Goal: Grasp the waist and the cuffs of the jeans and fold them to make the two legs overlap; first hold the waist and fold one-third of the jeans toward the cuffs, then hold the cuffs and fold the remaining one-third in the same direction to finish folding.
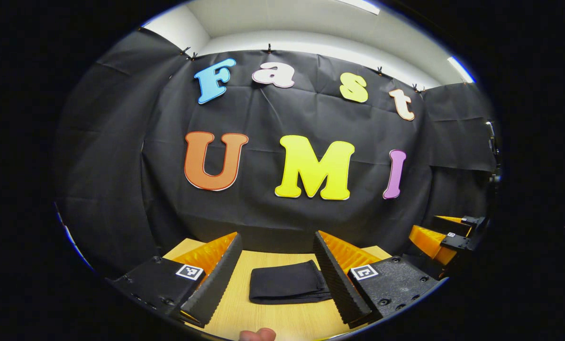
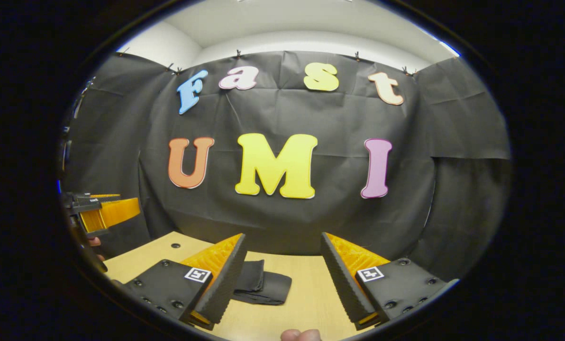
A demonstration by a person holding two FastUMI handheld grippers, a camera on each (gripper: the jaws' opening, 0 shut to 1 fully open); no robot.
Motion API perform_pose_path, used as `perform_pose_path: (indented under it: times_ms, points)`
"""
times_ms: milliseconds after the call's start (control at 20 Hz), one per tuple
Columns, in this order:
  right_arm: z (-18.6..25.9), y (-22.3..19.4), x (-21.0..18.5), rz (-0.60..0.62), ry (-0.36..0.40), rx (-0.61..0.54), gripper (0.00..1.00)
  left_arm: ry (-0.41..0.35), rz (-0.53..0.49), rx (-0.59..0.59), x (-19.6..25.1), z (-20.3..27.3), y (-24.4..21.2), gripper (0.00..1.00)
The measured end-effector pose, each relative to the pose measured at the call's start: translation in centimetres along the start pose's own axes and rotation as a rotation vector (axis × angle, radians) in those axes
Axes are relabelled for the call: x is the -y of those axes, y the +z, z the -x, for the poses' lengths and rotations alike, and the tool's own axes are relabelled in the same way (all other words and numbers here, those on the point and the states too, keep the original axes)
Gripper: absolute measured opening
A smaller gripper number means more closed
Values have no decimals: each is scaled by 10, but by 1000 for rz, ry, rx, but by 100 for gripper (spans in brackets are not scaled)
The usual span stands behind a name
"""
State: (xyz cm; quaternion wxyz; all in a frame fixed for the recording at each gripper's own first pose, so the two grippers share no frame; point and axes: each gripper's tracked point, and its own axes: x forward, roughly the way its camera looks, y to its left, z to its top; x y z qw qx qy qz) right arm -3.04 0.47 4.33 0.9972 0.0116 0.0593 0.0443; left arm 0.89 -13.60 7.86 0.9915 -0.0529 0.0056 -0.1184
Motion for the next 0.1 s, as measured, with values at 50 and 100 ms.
perform_pose_path:
  times_ms: [50,100]
  points:
    - [-1,-2,0,-3,-1,-2,94,2,-5,2,-2,-1,1,97]
    - [-1,-2,1,-5,-3,-3,94,3,-6,5,-1,-3,1,97]
